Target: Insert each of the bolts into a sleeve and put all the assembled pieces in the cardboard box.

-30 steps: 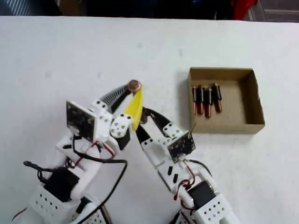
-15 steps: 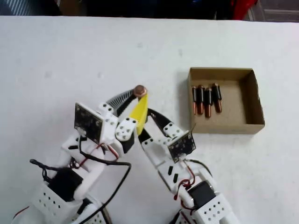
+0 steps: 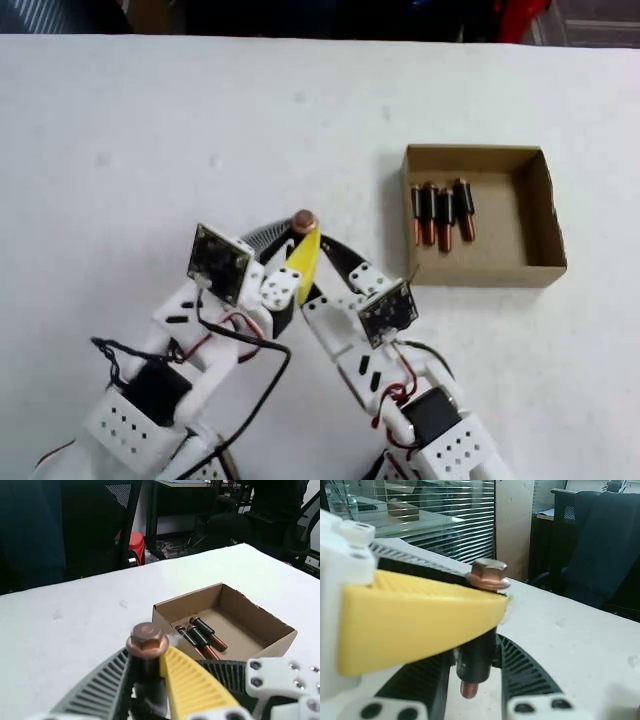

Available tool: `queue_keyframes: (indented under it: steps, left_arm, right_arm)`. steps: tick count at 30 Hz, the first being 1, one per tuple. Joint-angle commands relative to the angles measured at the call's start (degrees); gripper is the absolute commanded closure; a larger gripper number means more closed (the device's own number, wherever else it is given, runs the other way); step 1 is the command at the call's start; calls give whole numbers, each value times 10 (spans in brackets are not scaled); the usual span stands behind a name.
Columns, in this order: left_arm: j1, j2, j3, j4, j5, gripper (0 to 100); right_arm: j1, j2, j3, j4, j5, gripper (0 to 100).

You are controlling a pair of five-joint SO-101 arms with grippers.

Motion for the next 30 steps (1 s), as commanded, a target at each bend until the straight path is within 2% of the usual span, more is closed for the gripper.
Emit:
queue_keyframes:
  steps: [1, 4, 9, 11, 17, 30]
  left_arm:
    - [-8, -5, -5, -19, -7, 976]
    - [-8, -5, -3, -17, -8, 956]
    - [-8, -5, -1, -15, -4, 782]
    - [-13, -5, -1, -15, -4, 744]
    - [-58, -5, -1, -15, -5, 755]
    - [-57, -5, -6, -20, -7, 755]
  right_arm:
    - [-4, -6, 5, -11, 7, 975]
    - [-4, -6, 5, -11, 7, 975]
    - [-5, -9, 5, 6, 7, 975]
    - [-5, -9, 5, 9, 7, 975]
    - [-5, -9, 5, 9, 7, 975]
    - [-4, -9, 5, 8, 8, 975]
